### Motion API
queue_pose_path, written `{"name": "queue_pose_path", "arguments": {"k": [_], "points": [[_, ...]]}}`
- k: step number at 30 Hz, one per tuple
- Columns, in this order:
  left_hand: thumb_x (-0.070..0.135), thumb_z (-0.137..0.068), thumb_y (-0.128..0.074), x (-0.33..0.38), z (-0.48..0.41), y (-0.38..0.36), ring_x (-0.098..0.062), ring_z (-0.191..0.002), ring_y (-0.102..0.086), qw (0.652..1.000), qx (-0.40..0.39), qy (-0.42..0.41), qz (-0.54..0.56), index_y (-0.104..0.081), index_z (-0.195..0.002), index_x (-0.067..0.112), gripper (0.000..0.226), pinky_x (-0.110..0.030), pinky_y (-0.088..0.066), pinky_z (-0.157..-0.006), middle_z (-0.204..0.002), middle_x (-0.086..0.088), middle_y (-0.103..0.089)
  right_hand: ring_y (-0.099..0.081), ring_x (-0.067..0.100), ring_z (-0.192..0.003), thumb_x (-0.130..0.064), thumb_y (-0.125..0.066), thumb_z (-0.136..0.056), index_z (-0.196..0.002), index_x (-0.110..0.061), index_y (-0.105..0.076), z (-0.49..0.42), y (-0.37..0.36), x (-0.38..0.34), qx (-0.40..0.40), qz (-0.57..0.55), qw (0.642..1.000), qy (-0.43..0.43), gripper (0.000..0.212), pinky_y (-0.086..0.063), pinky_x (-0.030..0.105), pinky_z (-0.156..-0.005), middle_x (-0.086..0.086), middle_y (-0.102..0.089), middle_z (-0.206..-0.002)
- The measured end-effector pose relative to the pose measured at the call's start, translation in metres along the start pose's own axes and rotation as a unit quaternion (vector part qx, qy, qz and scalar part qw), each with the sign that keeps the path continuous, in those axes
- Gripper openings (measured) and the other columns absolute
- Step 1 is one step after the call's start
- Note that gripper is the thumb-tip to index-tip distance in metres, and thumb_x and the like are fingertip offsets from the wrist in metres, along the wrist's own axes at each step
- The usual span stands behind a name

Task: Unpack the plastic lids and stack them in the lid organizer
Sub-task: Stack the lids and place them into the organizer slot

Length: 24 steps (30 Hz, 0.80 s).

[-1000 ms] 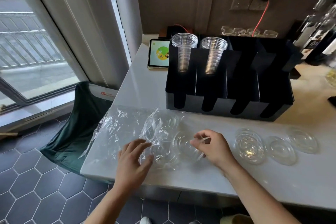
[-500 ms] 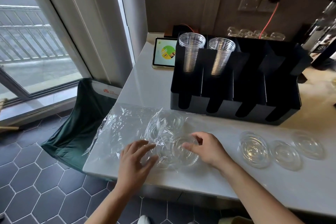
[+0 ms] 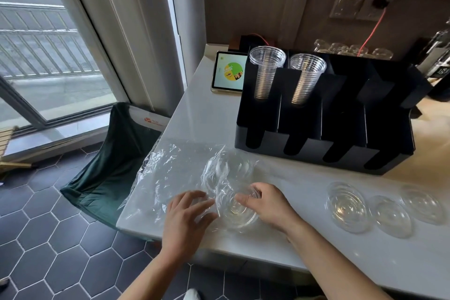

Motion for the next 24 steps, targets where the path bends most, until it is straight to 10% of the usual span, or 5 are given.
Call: {"name": "queue_pose_path", "arguments": {"k": [7, 15, 20, 24], "points": [[0.033, -0.08, -0.064, 0.0, 0.002, -0.002, -0.027, -0.104, -0.06, 0.999, -0.003, -0.031, -0.012, -0.077, -0.087, 0.028, 0.016, -0.044, -0.044, -0.088, -0.114, 0.006, -0.071, -0.067, 0.012, -0.102, -0.056, -0.082, -0.066, -0.11, -0.026, -0.063, 0.007, -0.006, 0.002, -0.041, -0.051, 0.998, -0.021, 0.057, -0.055, 0.041, -0.094, -0.008, -0.071, -0.111], [0.028, -0.078, -0.067, 0.006, 0.003, 0.001, -0.02, -0.105, -0.058, 0.999, -0.017, -0.027, -0.004, -0.079, -0.1, 0.031, 0.024, -0.032, -0.035, -0.094, -0.113, 0.007, -0.069, -0.073, 0.011, -0.083, -0.03, -0.09, -0.068, -0.095, -0.024, -0.069, 0.026, 0.041, 0.012, 0.102, -0.142, 0.985, -0.007, 0.034, -0.054, 0.027, -0.071, -0.005, -0.078, -0.09], [0.015, -0.074, -0.069, 0.012, -0.003, 0.013, -0.025, -0.105, -0.07, 0.999, -0.036, 0.029, 0.007, -0.079, -0.099, 0.02, 0.028, -0.055, -0.036, -0.113, -0.11, 0.0, -0.072, -0.075, 0.014, -0.085, -0.028, -0.086, -0.07, -0.101, -0.018, -0.072, 0.042, 0.077, 0.019, 0.141, -0.236, 0.962, 0.006, 0.036, -0.051, 0.027, -0.071, 0.0, -0.08, -0.093], [0.006, -0.078, -0.066, 0.036, -0.015, 0.034, -0.021, -0.091, -0.068, 0.994, 0.044, 0.052, 0.089, -0.076, -0.101, 0.024, 0.031, -0.038, -0.05, -0.087, -0.106, 0.009, -0.07, -0.074, 0.027, -0.095, -0.031, -0.081, -0.07, -0.108, -0.016, -0.073, 0.053, 0.085, 0.015, 0.11, -0.352, 0.929, 0.015, 0.042, -0.052, 0.042, -0.085, 0.014, -0.077, -0.105]]}}
Point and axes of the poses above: each hand's wrist, its own z-axis away from the middle knuckle, its own y-axis out of the back of the hand, x = y × z, the point moved 3 cm from there along -z, towards the middle knuckle
